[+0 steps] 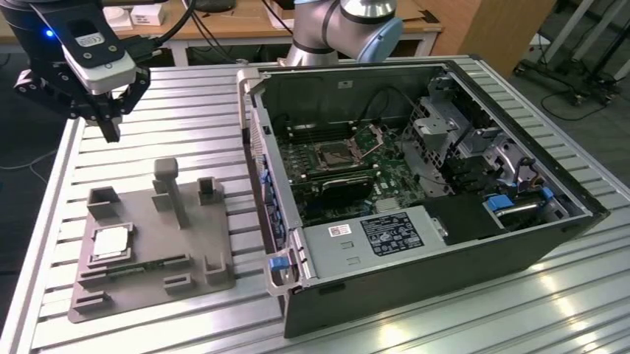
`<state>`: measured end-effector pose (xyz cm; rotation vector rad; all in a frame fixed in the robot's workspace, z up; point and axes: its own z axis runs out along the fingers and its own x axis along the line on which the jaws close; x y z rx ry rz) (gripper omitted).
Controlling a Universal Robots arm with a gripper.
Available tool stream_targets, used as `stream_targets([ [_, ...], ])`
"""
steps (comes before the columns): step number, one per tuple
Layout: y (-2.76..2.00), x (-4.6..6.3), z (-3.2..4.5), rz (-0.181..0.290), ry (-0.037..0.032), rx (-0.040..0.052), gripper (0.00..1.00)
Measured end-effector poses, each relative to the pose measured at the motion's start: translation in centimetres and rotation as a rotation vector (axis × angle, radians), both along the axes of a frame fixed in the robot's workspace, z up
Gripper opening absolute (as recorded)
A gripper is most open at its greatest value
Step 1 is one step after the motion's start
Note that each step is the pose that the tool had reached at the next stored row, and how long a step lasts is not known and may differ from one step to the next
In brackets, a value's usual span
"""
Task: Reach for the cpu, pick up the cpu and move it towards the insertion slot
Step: 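Reach for the cpu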
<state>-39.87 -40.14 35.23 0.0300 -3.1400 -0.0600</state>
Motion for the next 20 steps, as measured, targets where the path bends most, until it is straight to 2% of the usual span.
stream_targets([
  [8,-0.04,-0.09,0.0,0.0,0.0,0.0,0.11],
  [15,-0.45,-0.4,-0.01,0.0,-0.0001,0.0001,0.11],
  [20,-0.51,-0.43,-0.01,0.0,-0.0001,0.0001,0.11],
])
